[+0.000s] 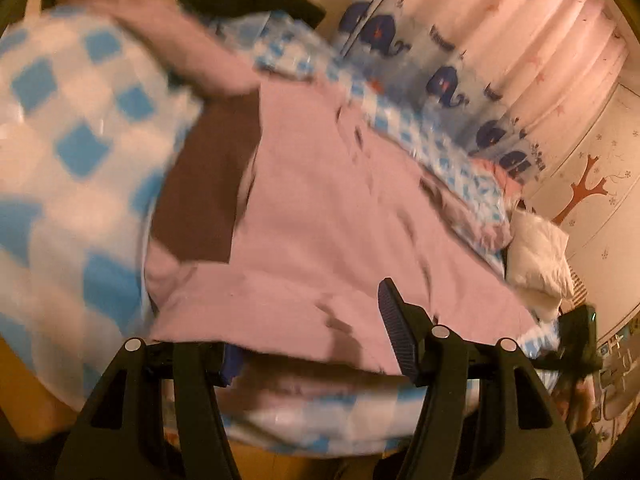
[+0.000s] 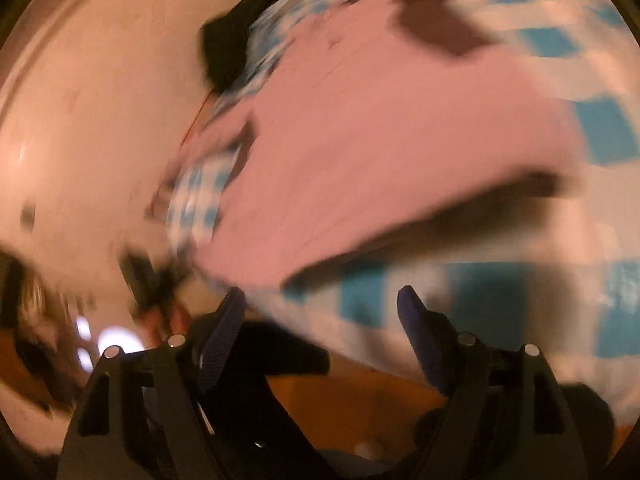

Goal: Fold large clothes

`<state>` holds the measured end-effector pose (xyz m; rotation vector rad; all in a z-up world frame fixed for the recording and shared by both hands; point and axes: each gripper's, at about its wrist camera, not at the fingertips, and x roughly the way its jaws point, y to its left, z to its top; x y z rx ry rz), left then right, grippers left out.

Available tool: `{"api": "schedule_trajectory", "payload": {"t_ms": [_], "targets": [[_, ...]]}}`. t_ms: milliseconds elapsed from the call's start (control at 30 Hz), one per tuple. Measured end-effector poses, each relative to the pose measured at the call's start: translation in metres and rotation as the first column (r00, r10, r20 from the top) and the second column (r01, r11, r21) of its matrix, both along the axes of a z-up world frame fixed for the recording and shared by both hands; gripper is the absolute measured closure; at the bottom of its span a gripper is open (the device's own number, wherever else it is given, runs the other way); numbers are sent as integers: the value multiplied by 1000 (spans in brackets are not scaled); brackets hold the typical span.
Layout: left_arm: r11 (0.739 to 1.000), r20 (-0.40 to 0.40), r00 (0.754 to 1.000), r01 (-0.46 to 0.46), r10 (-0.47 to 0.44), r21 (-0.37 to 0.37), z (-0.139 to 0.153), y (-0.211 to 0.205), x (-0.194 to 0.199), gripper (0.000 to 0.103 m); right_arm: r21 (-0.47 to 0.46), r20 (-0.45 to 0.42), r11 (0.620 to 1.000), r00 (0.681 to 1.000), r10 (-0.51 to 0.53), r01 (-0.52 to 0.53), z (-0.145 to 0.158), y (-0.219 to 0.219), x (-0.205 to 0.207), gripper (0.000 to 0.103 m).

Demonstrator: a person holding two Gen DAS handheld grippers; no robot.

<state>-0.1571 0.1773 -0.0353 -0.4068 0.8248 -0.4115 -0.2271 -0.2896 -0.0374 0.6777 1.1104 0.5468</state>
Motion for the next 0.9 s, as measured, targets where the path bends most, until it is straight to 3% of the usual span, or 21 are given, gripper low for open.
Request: {"api": "schedule_trajectory", "payload": {"t_ms": [67, 167, 200, 233, 300, 400, 467, 500, 567, 600, 633, 667, 700, 733, 800, 833, 867, 900], "targets": [[1000, 24, 1000, 6, -7, 28, 20, -1, 11, 46, -73, 55, 992, 993, 109, -105, 1, 35, 12, 27], [998, 32, 999, 8, -10, 58, 39, -5, 25, 46, -137, 55, 956, 961, 270, -260, -12, 88, 32, 27], [997, 36, 999, 11, -14, 78, 44, -8, 30, 46, -188, 62, 945, 957, 283, -267, -16, 100, 40, 27], [995, 40, 999, 13, -16, 97, 48, -9, 33, 46, -233, 67, 939, 959, 277, -255, -18, 106, 45, 27], [993, 47, 998, 23, -29, 114, 52, -17, 32, 46, -221, 67, 954, 972, 224, -204, -25, 105, 64, 28], [978, 27, 991, 123, -129, 168, 38, -35, 24, 46, -318, 96, 948, 995, 23, 9, -24, 76, 89, 28], [947, -19, 972, 233, -235, 220, 18, -51, 14, 46, -411, 152, 906, 988, -34, 95, -10, 71, 90, 28], [915, -40, 952, 303, -304, 267, 6, -64, 4, 46, -411, 193, 906, 981, -19, 99, 2, 73, 85, 28], [877, -51, 934, 351, -354, 328, -10, -74, -7, 45, -362, 237, 932, 967, 88, 4, 22, 79, 75, 28], [876, -43, 943, 322, -329, 358, -16, -74, -6, 45, -393, 251, 919, 964, 88, 18, 29, 77, 74, 28], [892, -27, 957, 280, -289, 356, -17, -69, -2, 45, -422, 256, 905, 964, 68, 49, 33, 68, 73, 28], [919, -8, 970, 233, -243, 318, -15, -60, 4, 45, -432, 257, 898, 965, 41, 77, 36, 55, 77, 28], [957, 17, 981, 186, -194, 224, -9, -46, 9, 45, -431, 261, 896, 965, 16, 102, 38, 43, 80, 26], [972, 37, 985, 158, -167, 175, -3, -39, 10, 45, -419, 260, 900, 965, -7, 119, 39, 30, 81, 24], [959, 108, 974, 169, -197, 230, 10, -48, -1, 40, -438, 228, 898, 972, 58, 49, 34, 40, 74, 23], [934, 116, 960, 212, -253, 287, 9, -59, -8, 37, -494, 170, 868, 975, 143, -41, 22, 54, 73, 23], [889, 82, 942, 275, -325, 365, 0, -74, -13, 35, -619, 81, 772, 967, 242, -141, 1, 71, 68, 23], [861, 54, 934, 301, -352, 410, -8, -83, -15, 35, -684, 52, 710, 961, 273, -165, -8, 78, 67, 23]]}}
